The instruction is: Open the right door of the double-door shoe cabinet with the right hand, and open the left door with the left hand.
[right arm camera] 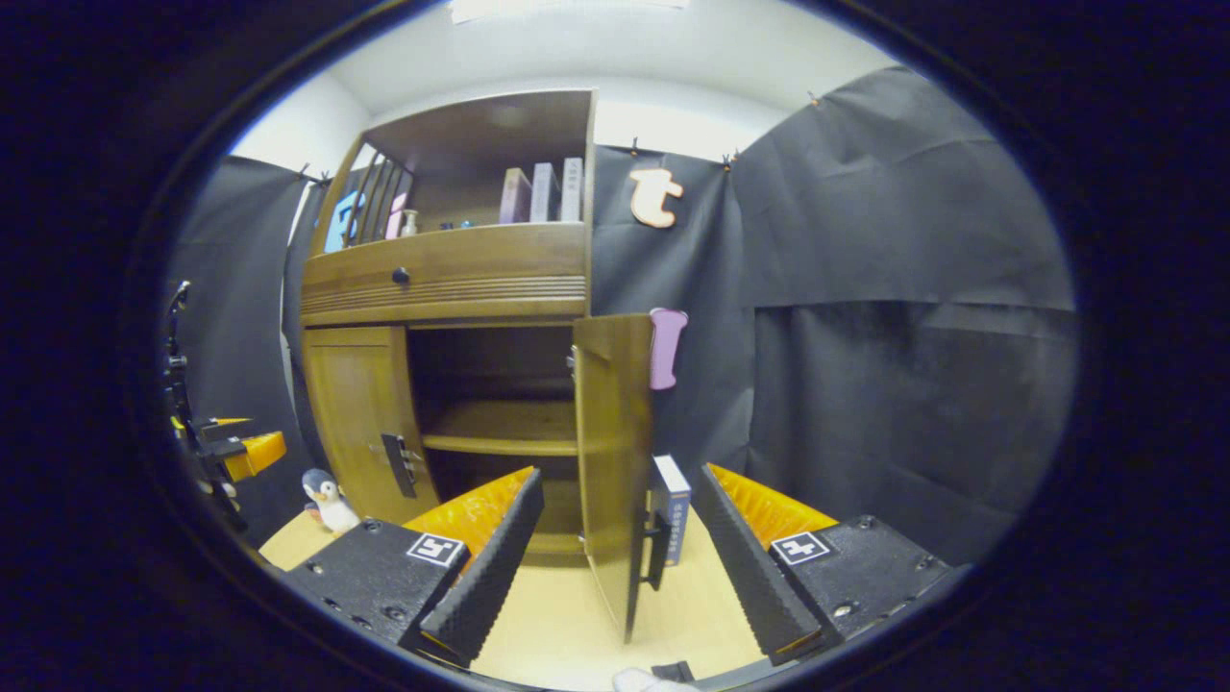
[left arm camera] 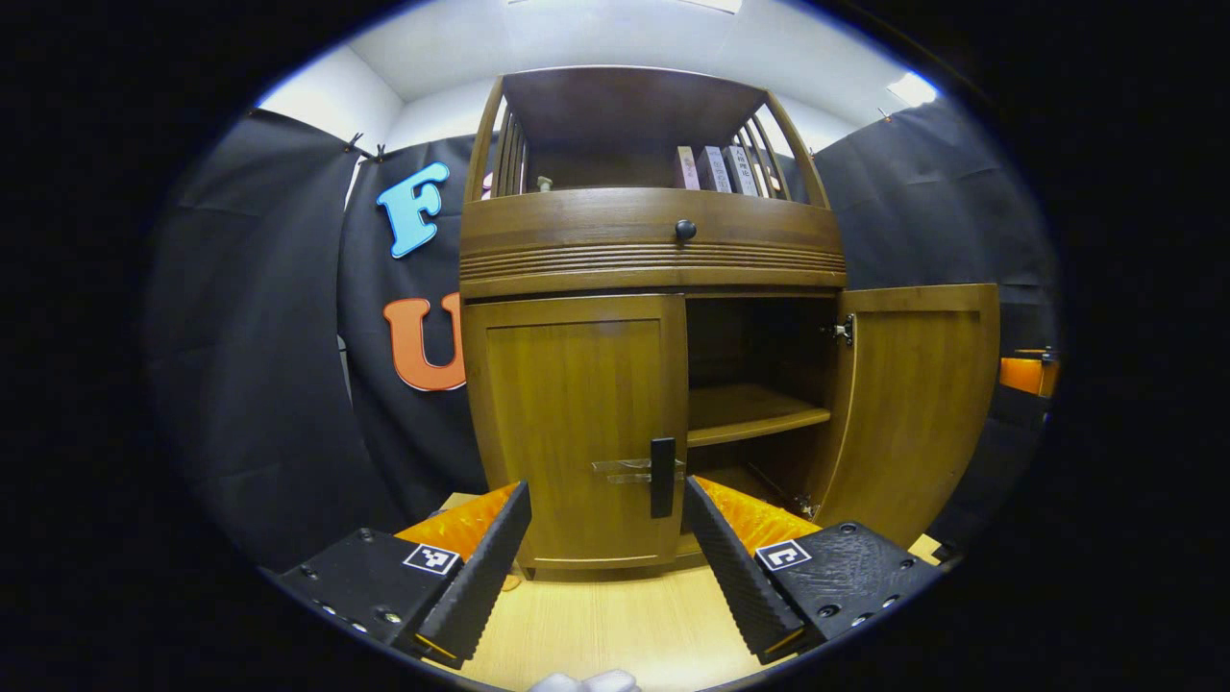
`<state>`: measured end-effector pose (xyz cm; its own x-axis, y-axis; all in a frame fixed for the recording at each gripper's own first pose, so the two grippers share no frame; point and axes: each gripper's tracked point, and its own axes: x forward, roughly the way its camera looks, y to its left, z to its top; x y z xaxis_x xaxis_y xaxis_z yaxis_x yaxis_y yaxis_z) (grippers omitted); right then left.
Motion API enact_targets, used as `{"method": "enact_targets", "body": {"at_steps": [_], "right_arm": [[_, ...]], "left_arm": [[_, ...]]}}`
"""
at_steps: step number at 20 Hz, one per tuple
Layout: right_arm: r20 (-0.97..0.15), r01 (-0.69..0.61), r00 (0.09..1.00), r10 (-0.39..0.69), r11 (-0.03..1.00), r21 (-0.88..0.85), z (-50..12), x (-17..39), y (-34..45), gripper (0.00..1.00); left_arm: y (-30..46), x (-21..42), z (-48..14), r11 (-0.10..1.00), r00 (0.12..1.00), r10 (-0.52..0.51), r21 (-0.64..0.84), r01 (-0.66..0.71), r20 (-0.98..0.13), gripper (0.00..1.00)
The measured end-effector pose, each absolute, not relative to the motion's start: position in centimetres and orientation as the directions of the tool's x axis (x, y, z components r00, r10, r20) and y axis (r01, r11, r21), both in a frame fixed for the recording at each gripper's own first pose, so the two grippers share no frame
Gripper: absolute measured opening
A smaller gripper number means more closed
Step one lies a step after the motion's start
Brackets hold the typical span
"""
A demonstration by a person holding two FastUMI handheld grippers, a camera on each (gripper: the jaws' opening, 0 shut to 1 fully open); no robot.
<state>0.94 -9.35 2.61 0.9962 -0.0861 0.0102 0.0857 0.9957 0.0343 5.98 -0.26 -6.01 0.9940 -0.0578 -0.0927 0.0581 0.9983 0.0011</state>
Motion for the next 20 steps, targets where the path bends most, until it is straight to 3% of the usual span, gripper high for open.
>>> {"method": "enact_targets", "body": {"at_steps": [3,4,12,20], "right_arm": [[0.019,0.086,0.996,-0.087,0.995,0.048,1.5,1.9,-5.8,1.0],[0.013,0.086,0.996,-0.087,0.995,0.053,0.7,2.1,-4.8,1.0],[-0.09,-0.046,0.995,0.045,0.999,-0.015,-4.5,4.0,2.8,1.0],[-0.105,-0.009,0.994,0.002,0.998,-0.067,-3.6,4.0,2.0,1.0]], "left_arm": [[0.1,6.0,-6.5,0.999,0.995,-0.047,0.018,0.048,-0.091,1.0],[0.1,6.1,-6.6,0.999,0.995,-0.041,0.029,0.043,-0.087,0.96],[-2.9,7.7,-9.9,0.994,0.988,-0.101,0.02,0.104,-0.118,0.96],[-7.5,16.7,-12.8,0.984,0.983,-0.167,-0.077,0.161,-0.071,0.96]]}}
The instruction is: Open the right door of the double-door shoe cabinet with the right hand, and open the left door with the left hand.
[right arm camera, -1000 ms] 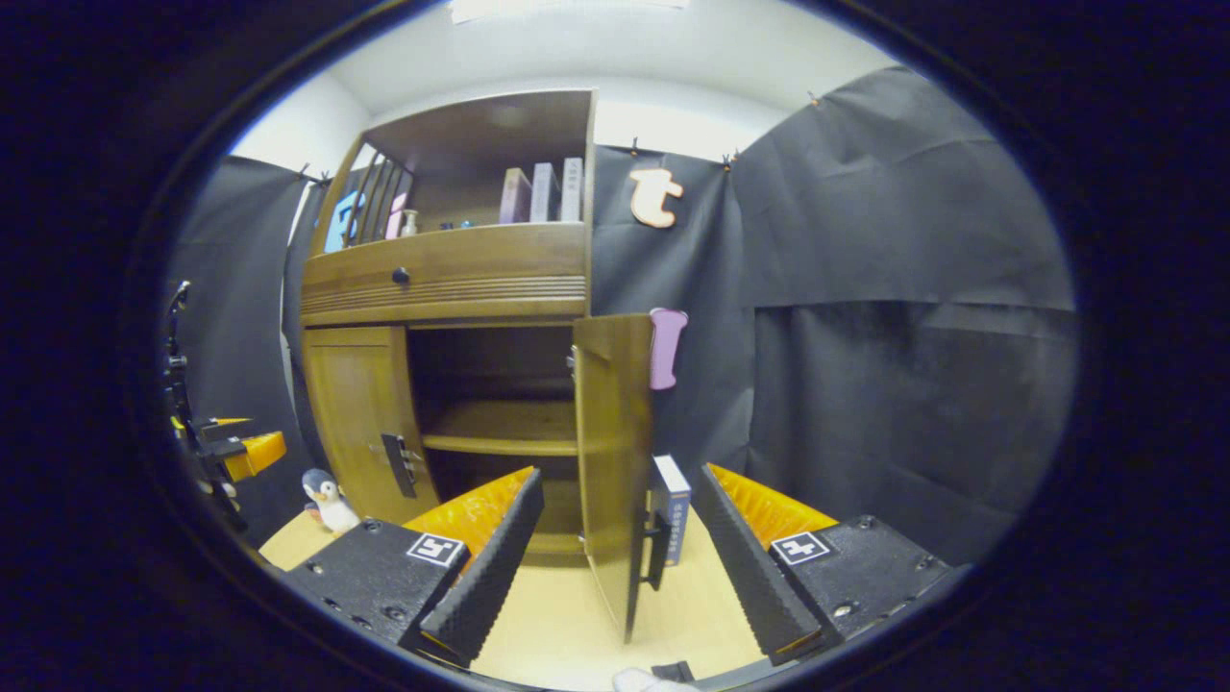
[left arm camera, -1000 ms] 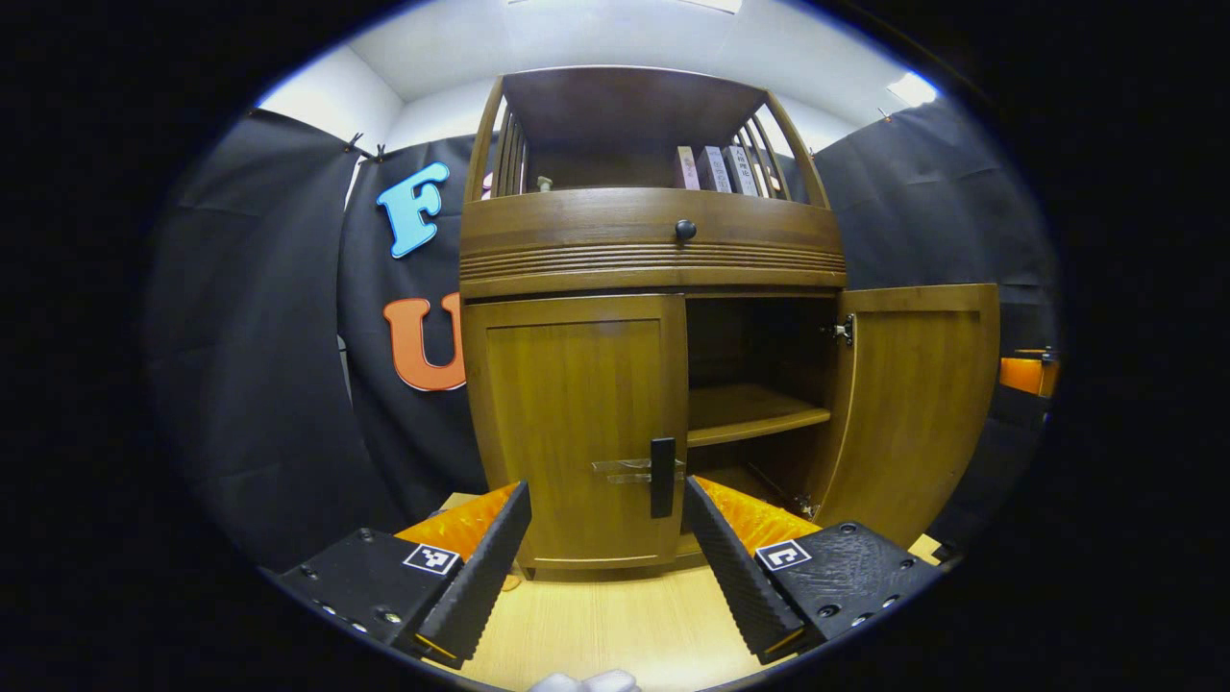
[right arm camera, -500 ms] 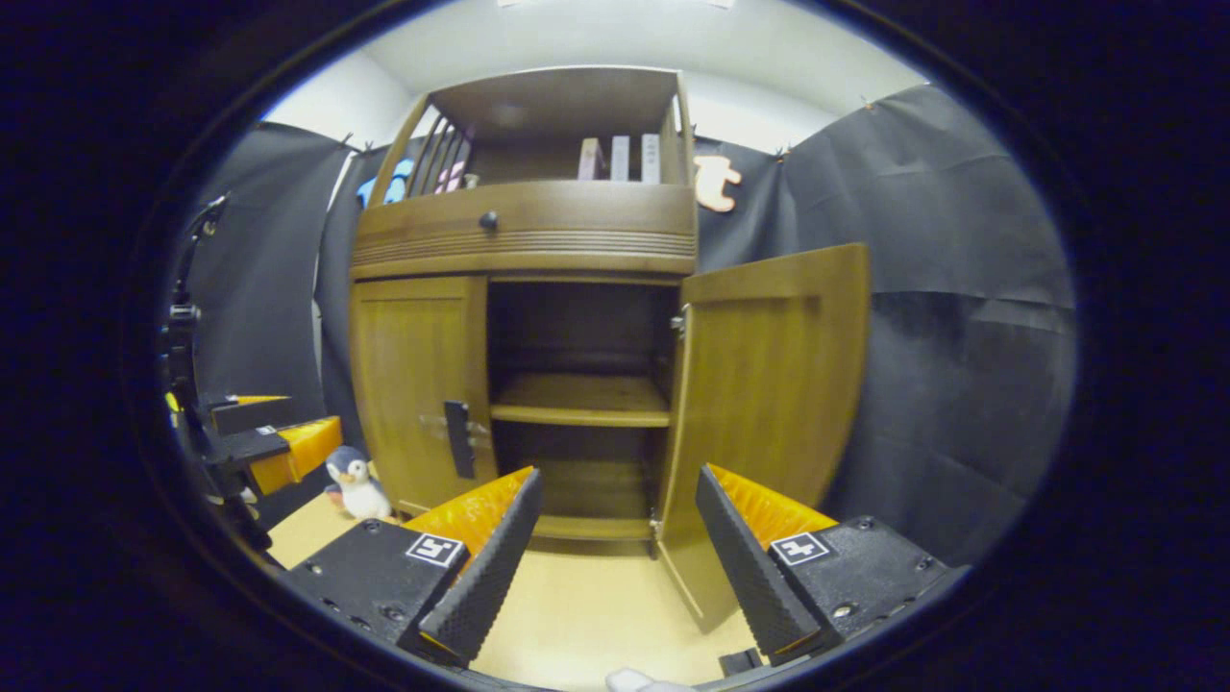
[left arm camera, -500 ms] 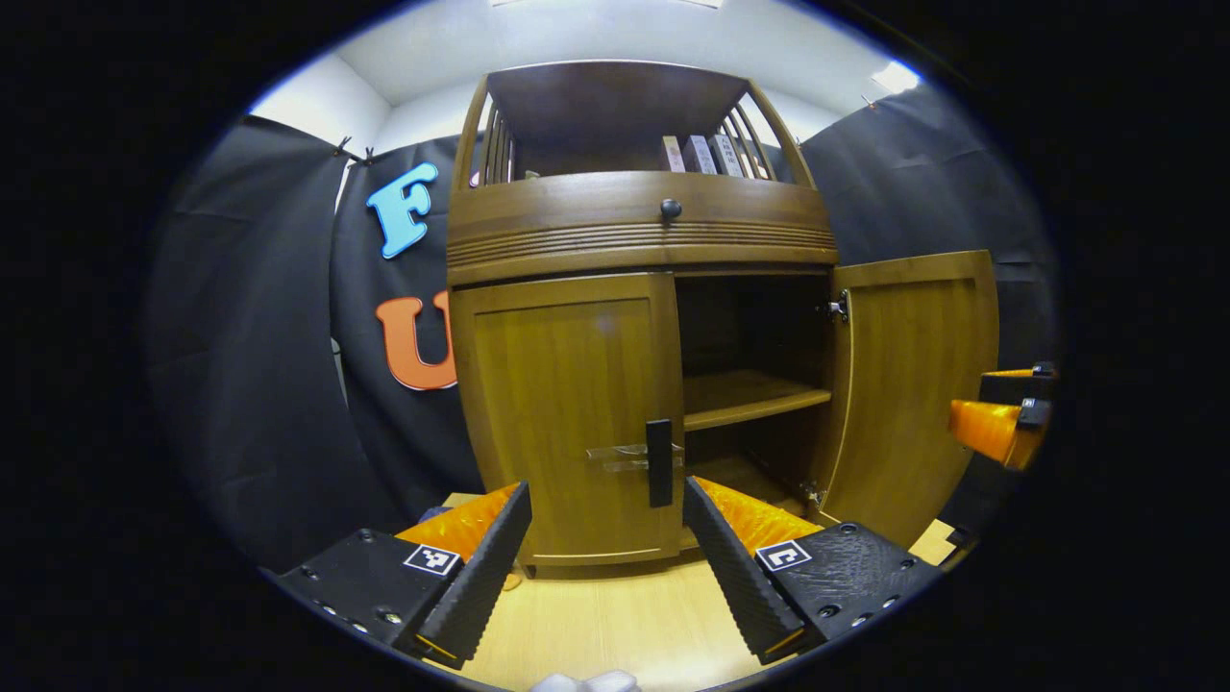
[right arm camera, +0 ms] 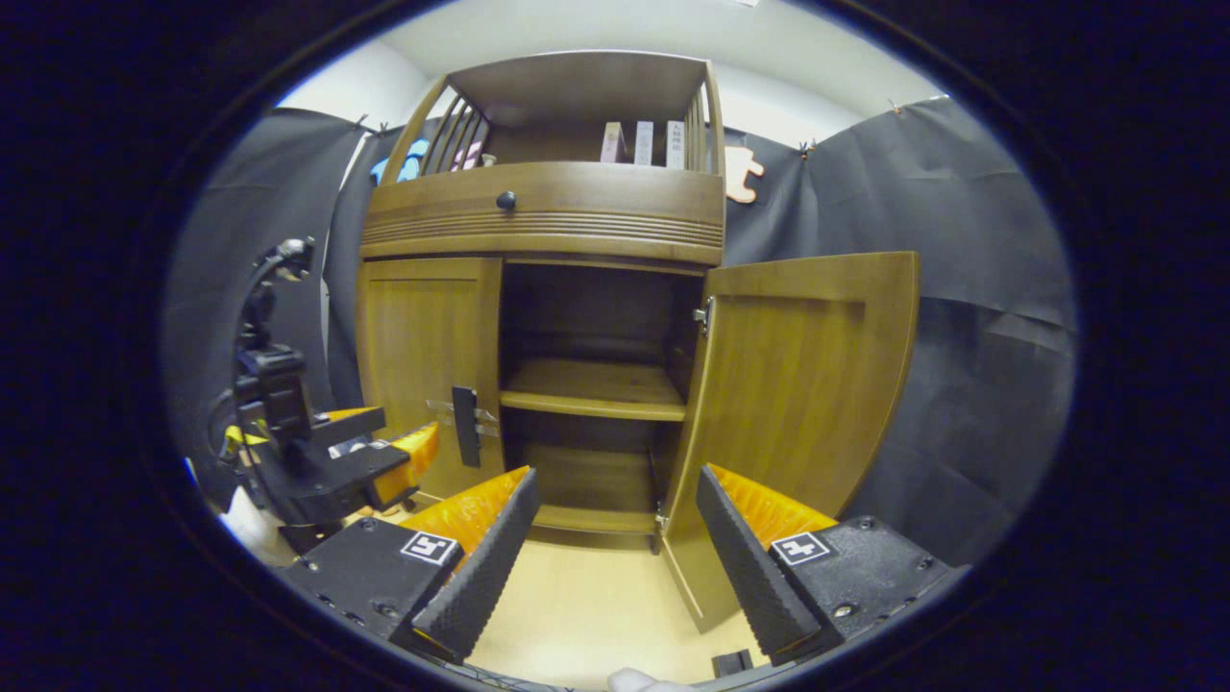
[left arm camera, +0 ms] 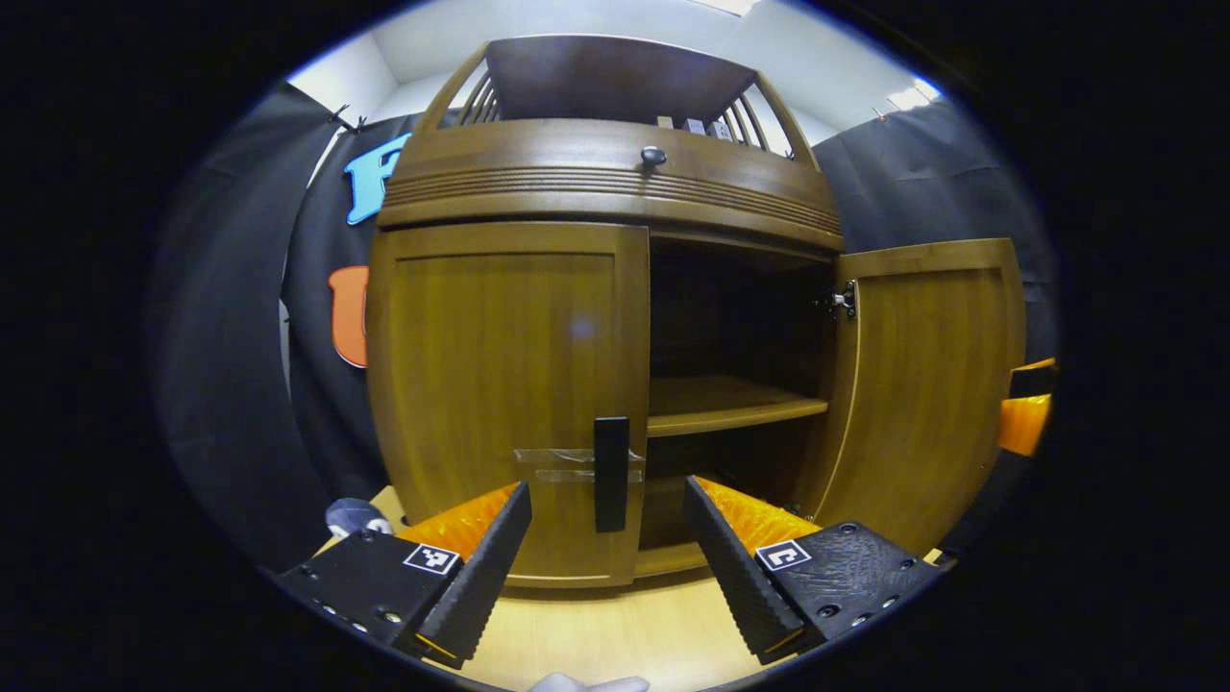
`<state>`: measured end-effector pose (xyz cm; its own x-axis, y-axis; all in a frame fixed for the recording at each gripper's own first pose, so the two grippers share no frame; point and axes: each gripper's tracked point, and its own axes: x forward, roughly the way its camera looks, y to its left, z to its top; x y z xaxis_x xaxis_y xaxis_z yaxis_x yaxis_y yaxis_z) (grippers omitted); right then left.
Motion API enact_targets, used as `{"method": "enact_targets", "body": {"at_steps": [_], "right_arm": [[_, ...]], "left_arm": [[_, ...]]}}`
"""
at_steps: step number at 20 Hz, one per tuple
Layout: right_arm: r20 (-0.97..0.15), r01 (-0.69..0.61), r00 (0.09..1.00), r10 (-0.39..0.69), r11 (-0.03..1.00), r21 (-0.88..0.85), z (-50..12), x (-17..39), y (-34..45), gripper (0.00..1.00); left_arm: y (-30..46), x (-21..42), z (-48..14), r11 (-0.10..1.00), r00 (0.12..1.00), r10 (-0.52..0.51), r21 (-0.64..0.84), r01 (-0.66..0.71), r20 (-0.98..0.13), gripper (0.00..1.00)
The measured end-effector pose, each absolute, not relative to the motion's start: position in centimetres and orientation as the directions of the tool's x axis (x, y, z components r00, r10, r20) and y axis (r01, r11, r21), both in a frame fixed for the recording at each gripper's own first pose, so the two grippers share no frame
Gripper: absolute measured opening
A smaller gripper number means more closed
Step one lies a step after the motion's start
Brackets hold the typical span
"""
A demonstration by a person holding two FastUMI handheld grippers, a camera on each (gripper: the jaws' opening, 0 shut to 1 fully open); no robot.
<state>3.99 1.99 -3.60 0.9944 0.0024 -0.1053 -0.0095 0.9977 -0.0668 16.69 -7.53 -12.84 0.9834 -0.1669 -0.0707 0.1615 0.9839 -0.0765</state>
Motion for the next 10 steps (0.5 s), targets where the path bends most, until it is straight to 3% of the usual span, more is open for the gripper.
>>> {"method": "enact_targets", "body": {"at_steps": [9,10], "right_arm": [[-0.178,0.072,0.979,-0.097,0.987,-0.142,-4.2,3.3,-1.9,1.0],[-0.183,0.077,0.978,-0.103,0.987,-0.143,-4.3,3.1,-2.2,1.0]], "left_arm": [[-8.8,25.8,-16.2,0.988,0.986,-0.138,-0.078,0.131,-0.098,0.95],[-8.9,26.3,-16.3,0.989,0.986,-0.135,-0.079,0.128,-0.095,0.83]]}}
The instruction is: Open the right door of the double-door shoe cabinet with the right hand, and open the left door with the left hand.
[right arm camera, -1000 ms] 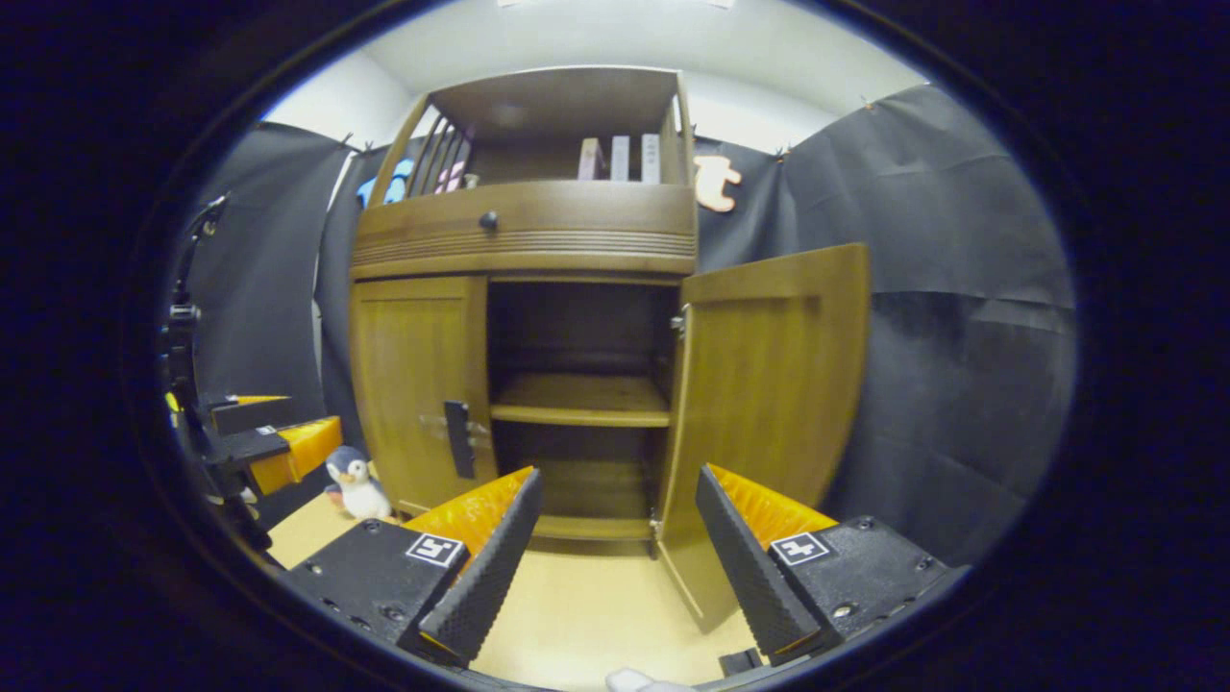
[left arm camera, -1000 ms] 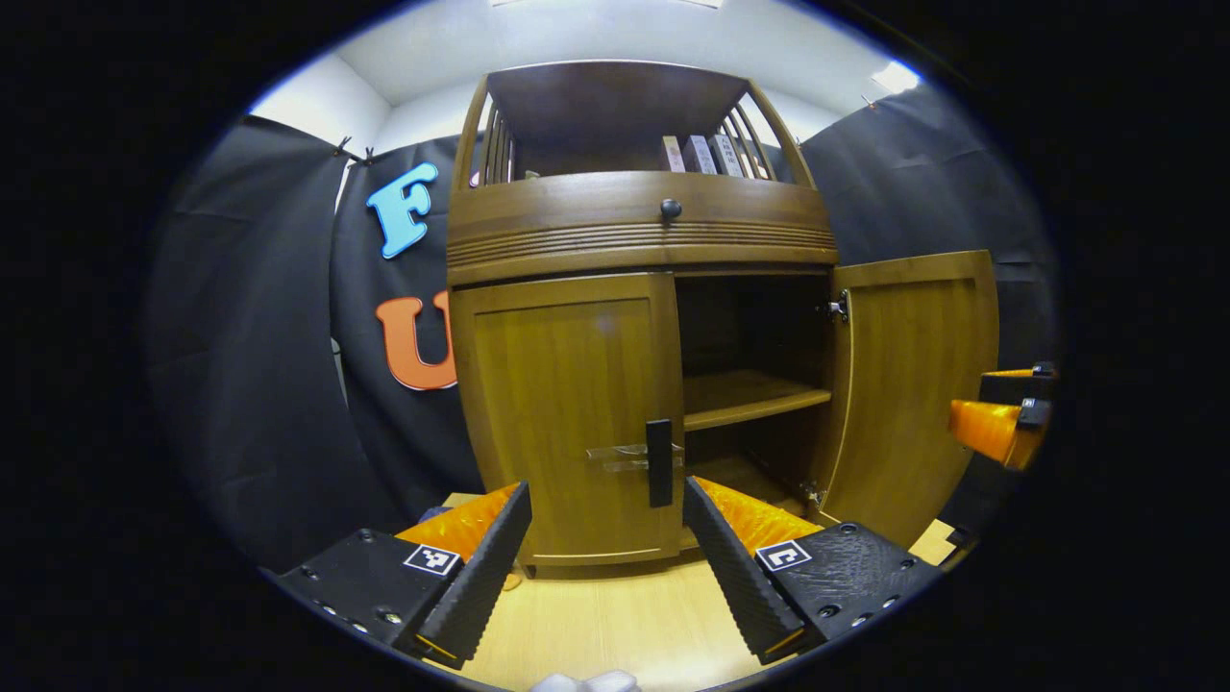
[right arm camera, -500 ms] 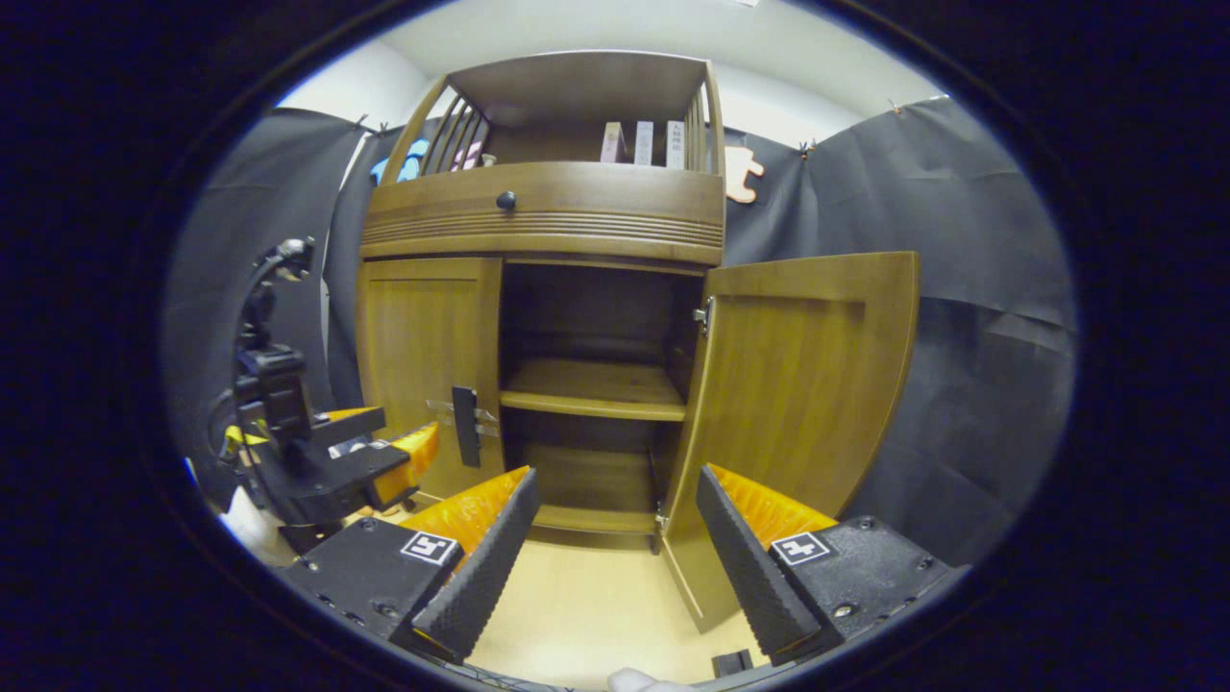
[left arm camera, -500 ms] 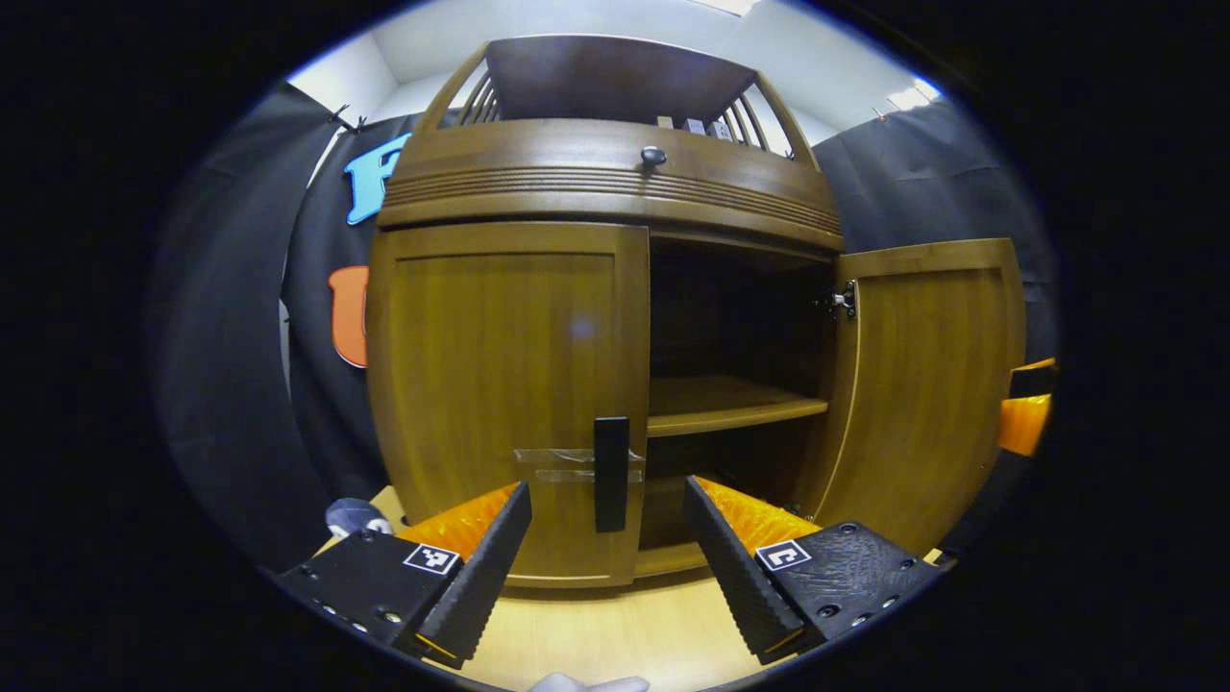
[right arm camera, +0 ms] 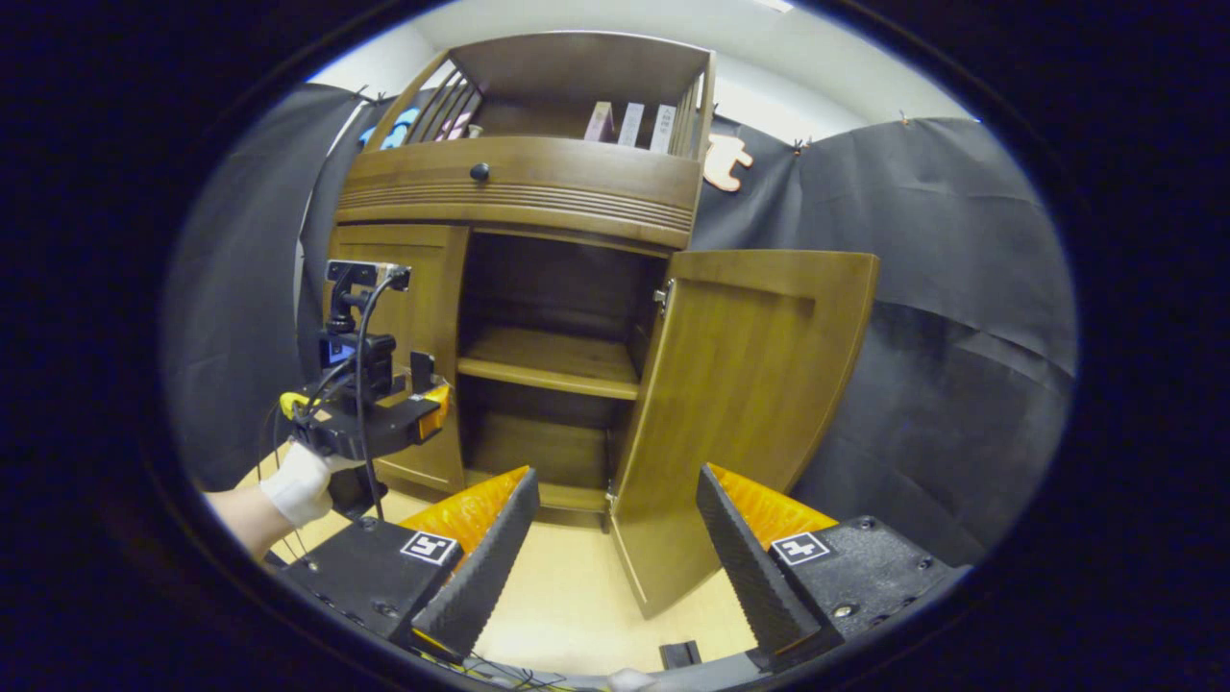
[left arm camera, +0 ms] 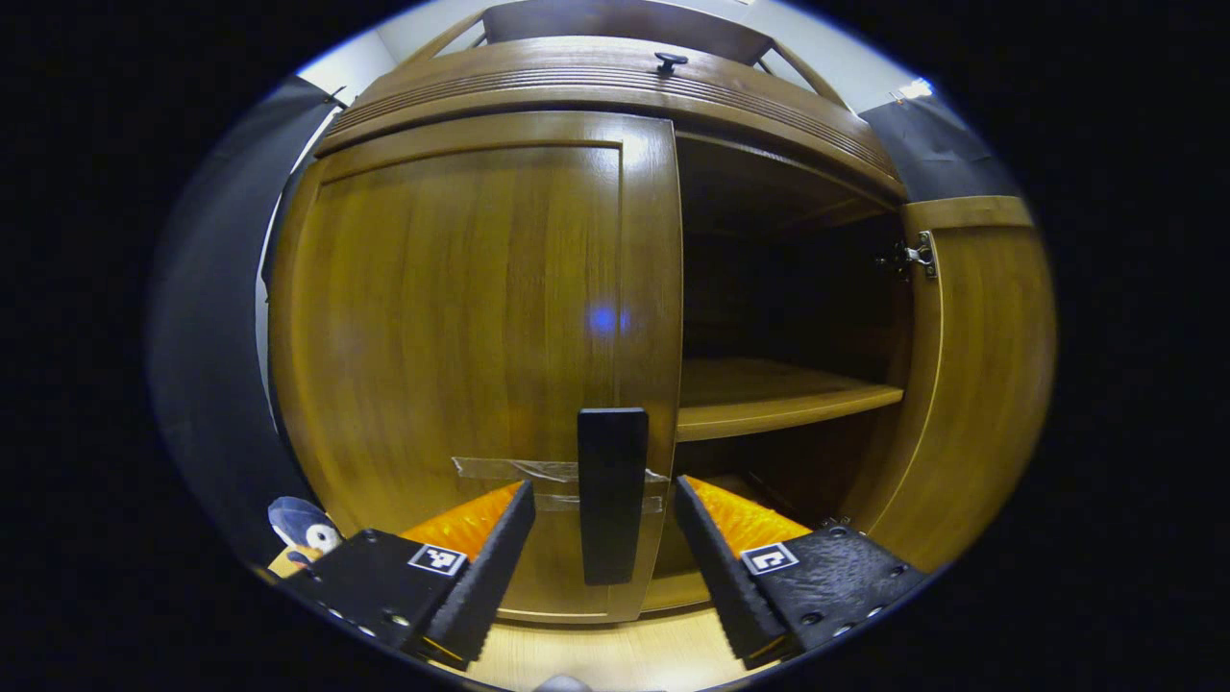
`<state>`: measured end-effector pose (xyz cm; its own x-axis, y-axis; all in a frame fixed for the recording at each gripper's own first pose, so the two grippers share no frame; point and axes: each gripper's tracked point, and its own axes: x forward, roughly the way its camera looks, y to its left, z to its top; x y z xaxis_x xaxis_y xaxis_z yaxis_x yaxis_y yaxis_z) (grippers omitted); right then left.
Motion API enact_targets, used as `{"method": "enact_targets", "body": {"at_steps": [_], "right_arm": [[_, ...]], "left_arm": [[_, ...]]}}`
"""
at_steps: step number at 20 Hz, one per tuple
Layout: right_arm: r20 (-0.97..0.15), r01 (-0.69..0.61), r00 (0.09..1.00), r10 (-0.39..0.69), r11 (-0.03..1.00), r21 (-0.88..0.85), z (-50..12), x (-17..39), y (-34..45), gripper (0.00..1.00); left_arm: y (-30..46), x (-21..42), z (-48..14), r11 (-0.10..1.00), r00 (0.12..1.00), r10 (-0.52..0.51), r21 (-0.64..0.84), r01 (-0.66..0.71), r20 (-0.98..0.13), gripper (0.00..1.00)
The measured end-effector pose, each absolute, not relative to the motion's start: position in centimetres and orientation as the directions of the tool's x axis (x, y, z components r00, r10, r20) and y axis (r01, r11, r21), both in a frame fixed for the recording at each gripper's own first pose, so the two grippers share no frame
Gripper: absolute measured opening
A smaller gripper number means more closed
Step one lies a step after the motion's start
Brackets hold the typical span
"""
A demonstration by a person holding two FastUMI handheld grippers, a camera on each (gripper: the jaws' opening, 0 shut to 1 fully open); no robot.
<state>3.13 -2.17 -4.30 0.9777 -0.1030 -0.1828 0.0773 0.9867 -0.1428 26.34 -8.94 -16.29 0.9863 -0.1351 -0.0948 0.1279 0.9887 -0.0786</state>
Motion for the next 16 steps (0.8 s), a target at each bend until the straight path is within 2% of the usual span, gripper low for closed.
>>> {"method": "enact_targets", "body": {"at_steps": [1,2,3,5,8,9,12,16], "right_arm": [[-0.187,0.079,0.977,-0.106,0.986,-0.144,-4.5,3.0,-2.4,1.0],[-0.192,0.082,0.975,-0.109,0.986,-0.144,-4.7,3.1,-2.5,1.0],[-0.197,0.081,0.974,-0.109,0.986,-0.143,-4.9,3.0,-2.6,1.0],[-0.2,0.079,0.974,-0.106,0.987,-0.138,-5.1,2.9,-2.7,1.0],[-0.203,0.085,0.973,-0.11,0.988,-0.13,-5.4,2.5,-3.2,1.0],[-0.206,0.084,0.973,-0.109,0.989,-0.124,-5.5,2.4,-3.3,1.0],[-0.206,0.082,0.973,-0.105,0.99,-0.117,-5.5,2.1,-3.4,1.0],[-0.211,0.076,0.972,-0.099,0.991,-0.112,-5.8,1.8,-3.4,1.0]], "left_arm": [[-9.1,26.5,-16.2,0.989,0.987,-0.132,-0.079,0.125,-0.087,0.72],[-9.2,26.6,-16.1,0.989,0.988,-0.128,-0.078,0.122,-0.083,0.8],[-9.4,26.6,-16.2,0.989,0.987,-0.134,-0.073,0.128,-0.084,0.77],[-9.0,27.1,-16.5,0.993,0.99,-0.109,-0.053,0.105,-0.086,0.51],[-8.8,27.1,-16.5,0.994,0.99,-0.106,-0.038,0.103,-0.088,0.36],[-8.9,27.4,-16.7,0.993,0.989,-0.109,-0.044,0.105,-0.096,0.36],[-8.9,27.1,-16.5,0.994,0.99,-0.104,-0.042,0.101,-0.095,0.26],[-8.9,26.6,-16.5,0.993,0.988,-0.113,-0.056,0.108,-0.107,0.26]]}}
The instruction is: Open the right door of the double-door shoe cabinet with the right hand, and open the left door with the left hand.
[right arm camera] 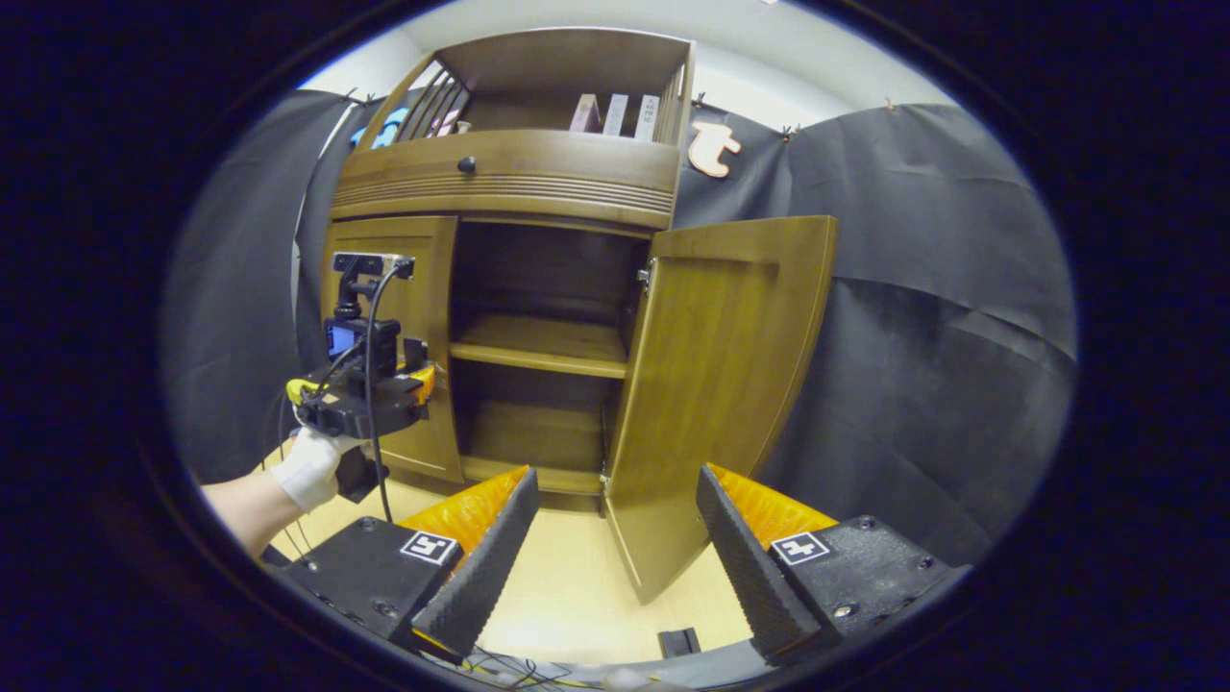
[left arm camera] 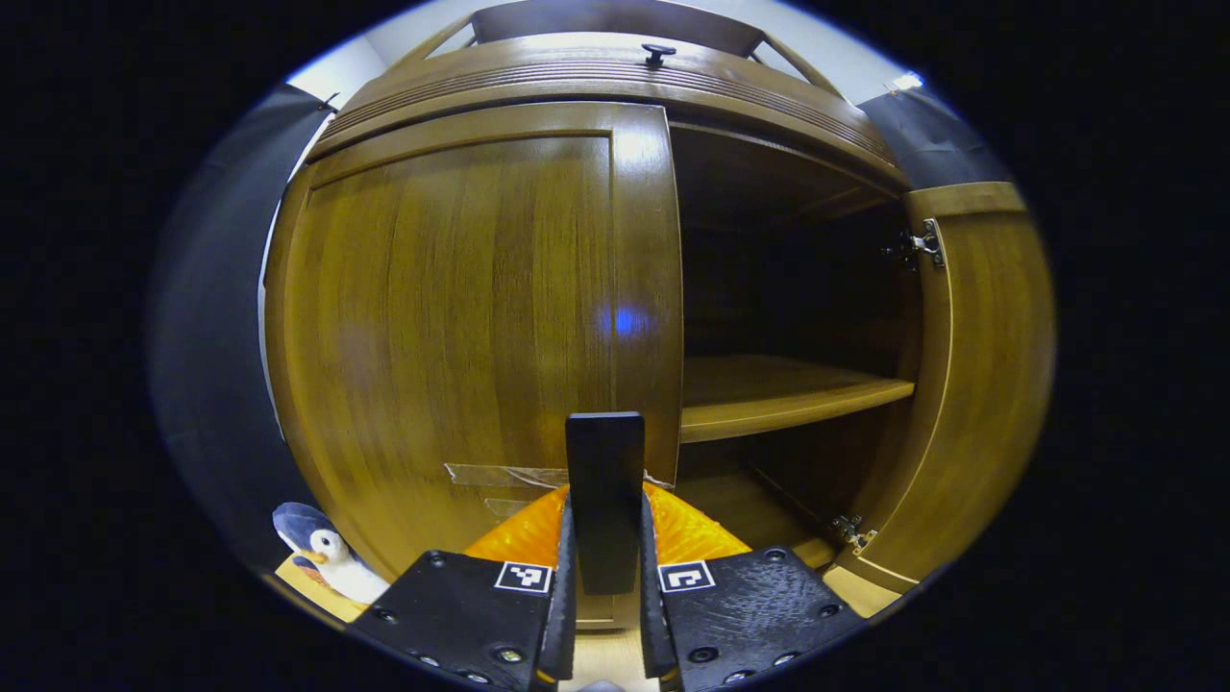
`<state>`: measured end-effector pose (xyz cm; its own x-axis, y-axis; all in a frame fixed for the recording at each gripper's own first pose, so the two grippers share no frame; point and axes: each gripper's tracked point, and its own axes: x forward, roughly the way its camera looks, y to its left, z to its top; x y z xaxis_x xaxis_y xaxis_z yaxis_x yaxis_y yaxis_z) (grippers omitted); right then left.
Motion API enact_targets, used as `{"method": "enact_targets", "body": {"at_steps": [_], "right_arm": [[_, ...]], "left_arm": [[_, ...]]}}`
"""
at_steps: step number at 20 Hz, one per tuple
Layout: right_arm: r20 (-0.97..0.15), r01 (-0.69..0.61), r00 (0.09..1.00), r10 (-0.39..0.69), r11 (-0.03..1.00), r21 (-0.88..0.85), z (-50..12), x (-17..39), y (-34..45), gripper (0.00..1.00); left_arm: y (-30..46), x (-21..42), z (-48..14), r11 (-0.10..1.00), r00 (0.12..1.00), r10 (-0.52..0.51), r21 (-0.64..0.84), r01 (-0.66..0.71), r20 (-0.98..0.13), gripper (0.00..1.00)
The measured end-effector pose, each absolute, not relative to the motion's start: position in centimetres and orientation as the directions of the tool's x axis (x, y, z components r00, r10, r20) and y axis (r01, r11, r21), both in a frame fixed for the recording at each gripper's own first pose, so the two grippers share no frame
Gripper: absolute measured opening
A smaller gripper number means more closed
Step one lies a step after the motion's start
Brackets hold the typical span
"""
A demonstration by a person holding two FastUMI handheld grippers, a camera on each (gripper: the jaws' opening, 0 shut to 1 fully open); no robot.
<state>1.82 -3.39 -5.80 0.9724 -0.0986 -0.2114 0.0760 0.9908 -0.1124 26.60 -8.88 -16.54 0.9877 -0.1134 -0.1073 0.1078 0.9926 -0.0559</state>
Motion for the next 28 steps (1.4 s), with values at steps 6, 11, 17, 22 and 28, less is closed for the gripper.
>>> {"method": "enact_targets", "body": {"at_steps": [6,11,17,22,28], "right_arm": [[-0.216,0.063,0.973,-0.085,0.992,-0.107,-6.3,1.2,-3.2,1.0],[-0.211,0.044,0.975,-0.066,0.993,-0.106,-6.4,0.3,-2.6,1.0],[-0.206,0.027,0.977,-0.047,0.995,-0.101,-6.3,-0.5,-2.0,1.0],[-0.199,0.01,0.98,-0.029,0.995,-0.098,-6.3,-1.6,-1.4,1.0],[-0.2,-0.016,0.98,-0.003,0.996,-0.091,-6.6,-2.2,-0.6,1.0]], "left_arm": [[-8.5,24.4,-16.6,0.99,0.986,-0.133,-0.053,0.128,-0.105,0.26],[-7.7,22.1,-16.6,0.989,0.986,-0.139,-0.065,0.133,-0.097,0.26],[-6.8,19.4,-16.6,0.989,0.986,-0.139,-0.064,0.133,-0.095,0.26],[-5.7,17.0,-16.5,0.991,0.988,-0.12,-0.066,0.114,-0.096,0.26],[-4.3,14.6,-16.6,0.993,0.99,-0.105,-0.055,0.1,-0.095,0.26]]}}
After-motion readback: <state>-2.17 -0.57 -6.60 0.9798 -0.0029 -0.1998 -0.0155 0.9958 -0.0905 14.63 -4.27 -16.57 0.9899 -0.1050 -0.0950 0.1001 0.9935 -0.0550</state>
